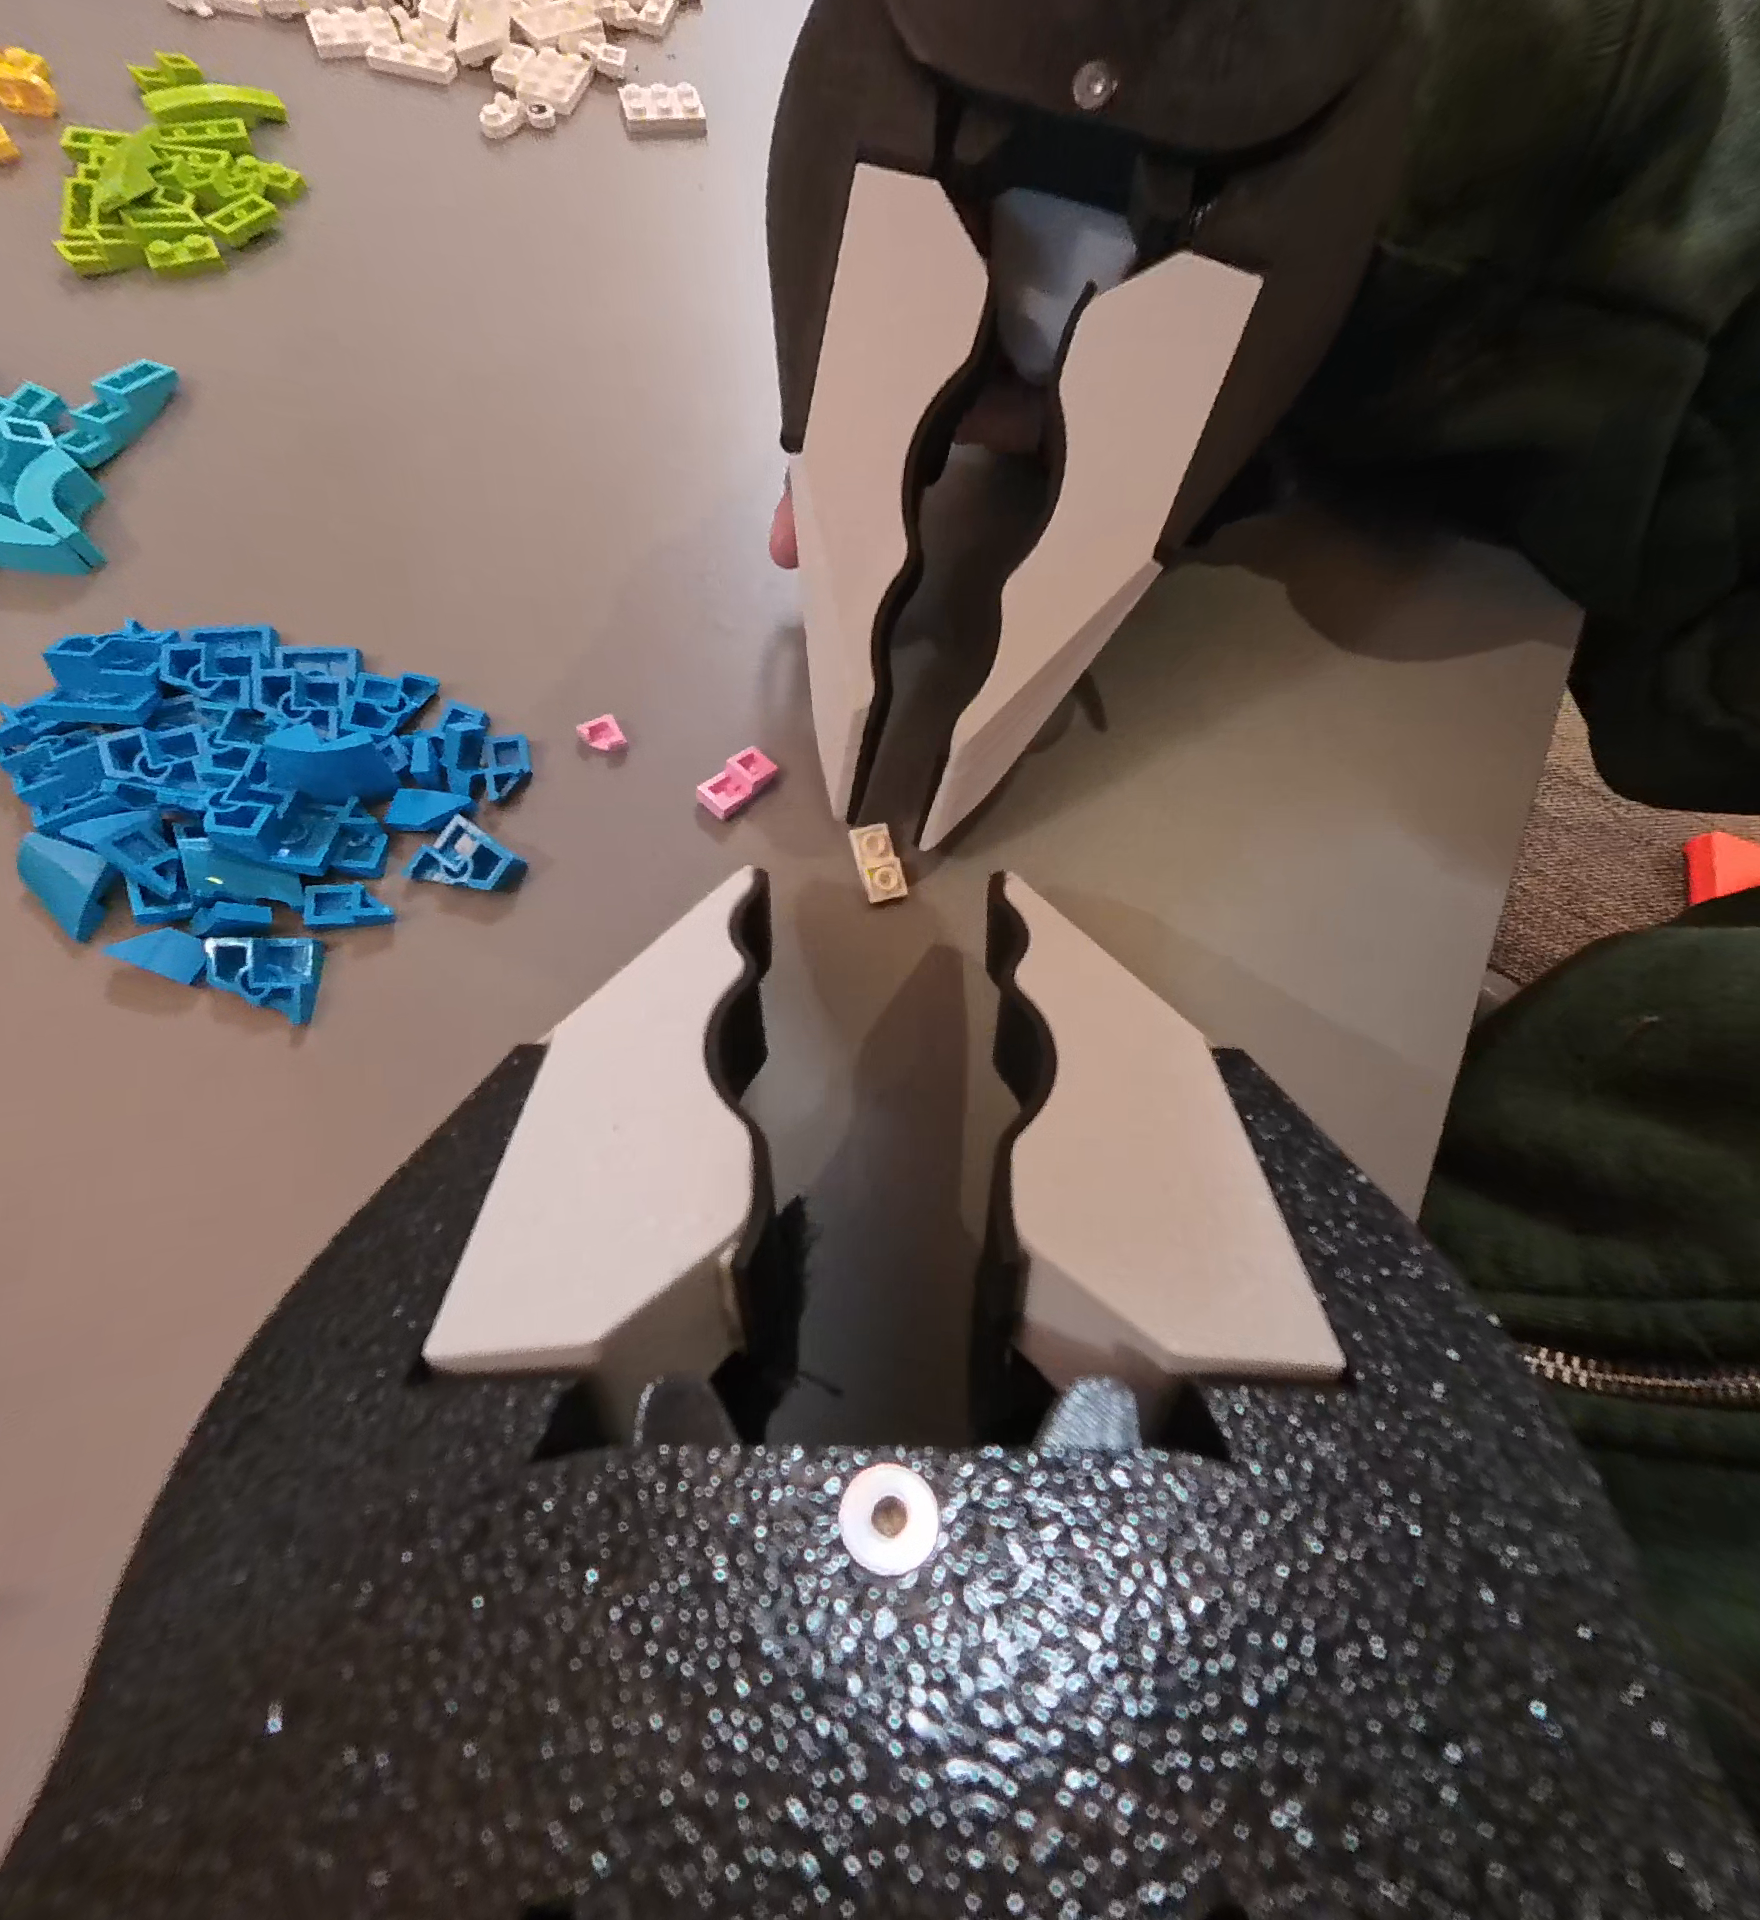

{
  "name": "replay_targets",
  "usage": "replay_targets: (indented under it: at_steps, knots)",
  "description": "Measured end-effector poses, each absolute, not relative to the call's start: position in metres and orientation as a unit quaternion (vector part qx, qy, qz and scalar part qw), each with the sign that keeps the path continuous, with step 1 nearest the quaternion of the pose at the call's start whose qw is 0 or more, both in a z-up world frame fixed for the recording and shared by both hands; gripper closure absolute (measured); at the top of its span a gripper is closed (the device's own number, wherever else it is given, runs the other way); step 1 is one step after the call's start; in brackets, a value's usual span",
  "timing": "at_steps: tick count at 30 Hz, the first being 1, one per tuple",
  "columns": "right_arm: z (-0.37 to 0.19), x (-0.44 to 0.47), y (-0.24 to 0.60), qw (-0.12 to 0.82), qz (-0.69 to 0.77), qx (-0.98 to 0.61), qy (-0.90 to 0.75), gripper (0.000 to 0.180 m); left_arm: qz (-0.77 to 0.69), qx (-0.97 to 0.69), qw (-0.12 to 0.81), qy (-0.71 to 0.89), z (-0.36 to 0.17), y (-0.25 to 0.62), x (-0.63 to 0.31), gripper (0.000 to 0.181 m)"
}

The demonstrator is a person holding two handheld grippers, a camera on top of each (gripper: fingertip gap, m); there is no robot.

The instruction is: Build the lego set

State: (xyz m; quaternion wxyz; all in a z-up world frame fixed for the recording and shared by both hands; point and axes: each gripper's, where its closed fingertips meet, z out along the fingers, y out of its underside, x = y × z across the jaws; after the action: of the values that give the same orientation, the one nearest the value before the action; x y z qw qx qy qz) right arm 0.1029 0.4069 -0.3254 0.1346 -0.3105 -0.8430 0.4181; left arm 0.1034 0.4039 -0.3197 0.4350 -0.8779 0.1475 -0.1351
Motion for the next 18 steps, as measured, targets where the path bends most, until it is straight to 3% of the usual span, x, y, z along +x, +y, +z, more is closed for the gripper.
replay_targets:
  at_steps: [18]
  knots:
    - [-0.3292,0.1097,0.4052,0.119,0.412,-0.311,-0.849,0.17,-0.122,-0.885,0.416,0.171,-0.3284,0.4034,0.1126,0.142]
